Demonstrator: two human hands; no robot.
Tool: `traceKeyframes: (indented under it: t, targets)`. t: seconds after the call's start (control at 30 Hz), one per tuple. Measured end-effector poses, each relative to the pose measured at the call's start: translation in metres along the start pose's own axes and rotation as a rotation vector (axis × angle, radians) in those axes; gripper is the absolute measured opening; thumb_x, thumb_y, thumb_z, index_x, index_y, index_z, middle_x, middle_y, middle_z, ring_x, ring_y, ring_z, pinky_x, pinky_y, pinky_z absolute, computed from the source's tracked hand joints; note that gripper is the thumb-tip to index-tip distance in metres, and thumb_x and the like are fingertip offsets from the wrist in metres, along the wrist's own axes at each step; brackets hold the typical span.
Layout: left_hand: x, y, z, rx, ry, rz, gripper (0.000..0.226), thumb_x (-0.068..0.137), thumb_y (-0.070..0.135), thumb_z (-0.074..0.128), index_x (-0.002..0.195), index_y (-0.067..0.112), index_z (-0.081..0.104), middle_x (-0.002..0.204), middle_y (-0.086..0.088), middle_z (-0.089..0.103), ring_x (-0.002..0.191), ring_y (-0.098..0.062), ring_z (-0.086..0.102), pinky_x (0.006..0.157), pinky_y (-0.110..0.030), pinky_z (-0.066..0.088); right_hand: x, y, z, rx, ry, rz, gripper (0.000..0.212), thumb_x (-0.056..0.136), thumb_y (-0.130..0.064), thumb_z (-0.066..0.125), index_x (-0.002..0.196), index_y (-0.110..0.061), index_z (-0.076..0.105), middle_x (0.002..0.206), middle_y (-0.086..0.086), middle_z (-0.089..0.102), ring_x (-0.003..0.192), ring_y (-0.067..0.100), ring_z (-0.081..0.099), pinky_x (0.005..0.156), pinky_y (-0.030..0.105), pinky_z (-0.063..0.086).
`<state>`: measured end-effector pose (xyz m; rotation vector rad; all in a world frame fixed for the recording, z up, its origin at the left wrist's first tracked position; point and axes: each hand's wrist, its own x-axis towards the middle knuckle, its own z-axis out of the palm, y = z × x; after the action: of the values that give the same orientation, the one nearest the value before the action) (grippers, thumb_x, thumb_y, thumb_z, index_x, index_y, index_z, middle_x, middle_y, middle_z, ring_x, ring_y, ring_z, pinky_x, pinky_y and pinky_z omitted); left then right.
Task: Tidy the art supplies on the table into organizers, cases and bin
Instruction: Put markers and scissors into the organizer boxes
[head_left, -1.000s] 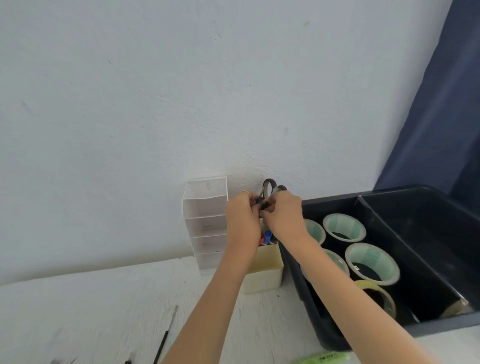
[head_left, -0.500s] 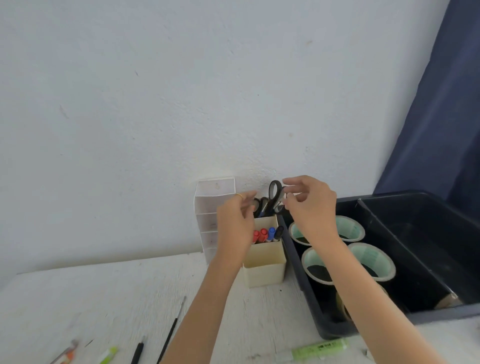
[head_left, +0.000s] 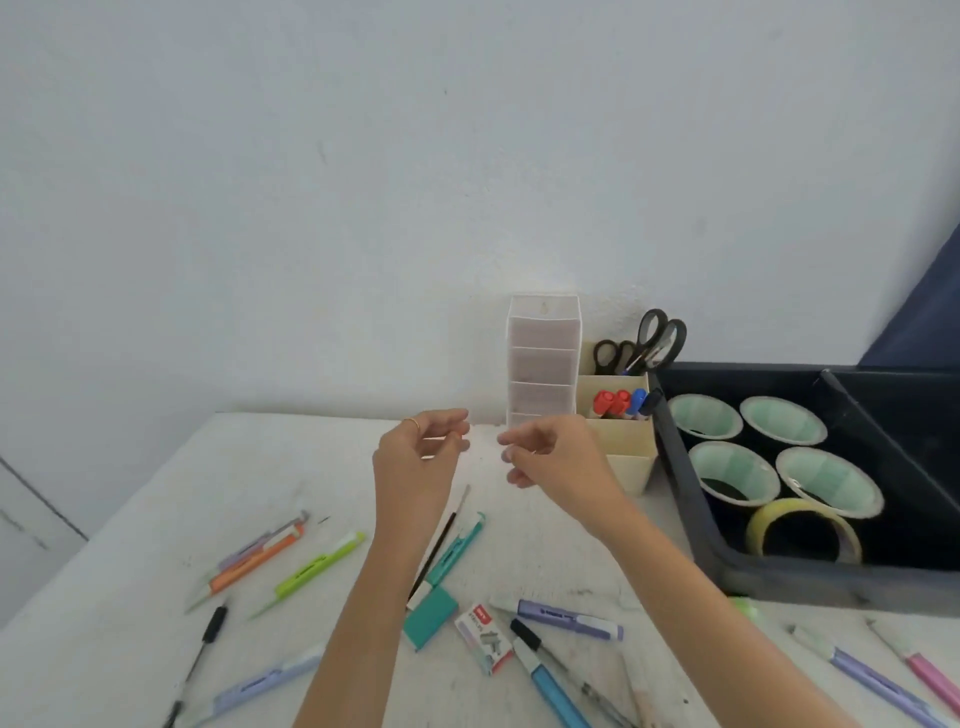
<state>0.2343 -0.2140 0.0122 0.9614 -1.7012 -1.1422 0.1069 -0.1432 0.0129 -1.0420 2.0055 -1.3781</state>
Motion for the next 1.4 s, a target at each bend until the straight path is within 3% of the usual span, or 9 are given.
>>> traceKeyframes:
  t: [0.1, 0.2, 0.33, 0.47, 0.63, 0.77, 0.97, 1.23, 1.4]
  targets:
    - [-0.010, -0.019, -0.026, 0.006, 0.038, -0.086, 0.031, 0.085, -0.004, 0.053, 0.099, 0.017, 0.070, 0.089, 0.004, 0.072, 0.077, -0.006, 0.069, 0.071, -0.019, 0.049, 0.002, 0.016, 0.032, 0.006, -0.078, 0.147, 0.005, 0.084, -0.006, 0.066, 0.082, -0.009, 0.070, 0.082, 0.008, 0.070, 0.062, 0.015, 0.066, 0.060, 0.019, 0.056]
    - [-0.021, -0.034, -0.049, 0.007, 0.071, -0.149, 0.031, 0.085, -0.003, 0.051, 0.099, 0.017, 0.069, 0.089, 0.003, 0.072, 0.076, -0.007, 0.069, 0.064, -0.012, 0.047, 0.008, 0.034, 0.067, -0.183, -0.084, 0.219, 0.021, 0.086, -0.018, 0.066, 0.074, -0.001, 0.067, 0.077, 0.010, 0.068, 0.057, 0.014, 0.058, 0.054, 0.023, 0.048]
    - [-0.034, -0.047, -0.071, 0.000, 0.077, -0.215, 0.028, 0.087, -0.002, 0.052, 0.098, 0.017, 0.069, 0.088, 0.003, 0.072, 0.073, -0.007, 0.069, 0.063, -0.012, 0.048, 0.010, 0.039, 0.097, -0.523, -0.089, 0.251, 0.037, 0.087, -0.037, 0.062, 0.065, -0.015, 0.042, 0.063, -0.003, 0.051, 0.057, 0.013, 0.050, 0.048, 0.022, 0.034]
    - [-0.040, -0.057, -0.085, 0.009, 0.064, -0.249, 0.027, 0.087, -0.002, 0.053, 0.096, 0.018, 0.069, 0.088, 0.004, 0.072, 0.072, -0.007, 0.069, 0.068, -0.017, 0.047, 0.014, 0.034, 0.112, -0.712, -0.071, 0.310, 0.038, 0.083, -0.040, 0.066, 0.066, -0.018, 0.041, 0.064, -0.004, 0.049, 0.056, 0.010, 0.047, 0.047, 0.021, 0.032]
    - [-0.045, -0.066, -0.092, 0.045, 0.040, -0.271, 0.026, 0.087, -0.001, 0.053, 0.093, 0.018, 0.070, 0.087, 0.005, 0.072, 0.069, -0.004, 0.068, 0.060, -0.009, 0.045, 0.022, 0.033, 0.119, -0.595, -0.032, 0.421, 0.025, 0.079, -0.015, 0.065, 0.065, -0.016, 0.044, 0.063, -0.004, 0.048, 0.052, 0.009, 0.043, 0.046, 0.019, 0.028]
    - [-0.045, -0.068, -0.089, 0.057, 0.020, -0.263, 0.025, 0.087, -0.001, 0.054, 0.093, 0.017, 0.070, 0.086, 0.005, 0.072, 0.068, -0.003, 0.067, 0.059, -0.007, 0.045, 0.022, 0.033, 0.114, -0.496, -0.009, 0.466, 0.026, 0.076, -0.018, 0.066, 0.065, -0.016, 0.042, 0.061, -0.003, 0.046, 0.052, 0.010, 0.042, 0.046, 0.019, 0.028]
    - [-0.039, -0.065, -0.081, 0.080, -0.015, -0.252, 0.027, 0.086, 0.000, 0.053, 0.092, 0.020, 0.070, 0.087, 0.007, 0.071, 0.069, 0.000, 0.066, 0.058, -0.006, 0.044, 0.026, 0.031, 0.119, -0.624, 0.020, 0.454, 0.030, 0.082, -0.021, 0.068, 0.064, -0.016, 0.044, 0.062, -0.004, 0.048, 0.051, 0.009, 0.042, 0.044, 0.020, 0.027]
    - [-0.038, -0.066, -0.077, 0.082, -0.003, -0.258, 0.028, 0.086, 0.000, 0.052, 0.089, 0.021, 0.070, 0.087, 0.008, 0.071, 0.070, 0.000, 0.067, 0.065, -0.014, 0.045, 0.034, 0.031, 0.118, -0.453, 0.004, 0.522, 0.025, 0.076, -0.016, 0.066, 0.066, -0.014, 0.044, 0.061, -0.002, 0.048, 0.051, 0.011, 0.044, 0.044, 0.019, 0.029]
    - [-0.034, -0.064, -0.076, 0.055, 0.030, -0.281, 0.028, 0.086, 0.000, 0.052, 0.087, 0.021, 0.070, 0.087, 0.007, 0.071, 0.072, -0.003, 0.067, 0.066, -0.016, 0.045, 0.037, 0.033, 0.113, -0.531, 0.004, 0.480, 0.028, 0.081, -0.019, 0.066, 0.065, -0.015, 0.044, 0.063, -0.003, 0.049, 0.052, 0.009, 0.044, 0.045, 0.020, 0.029]
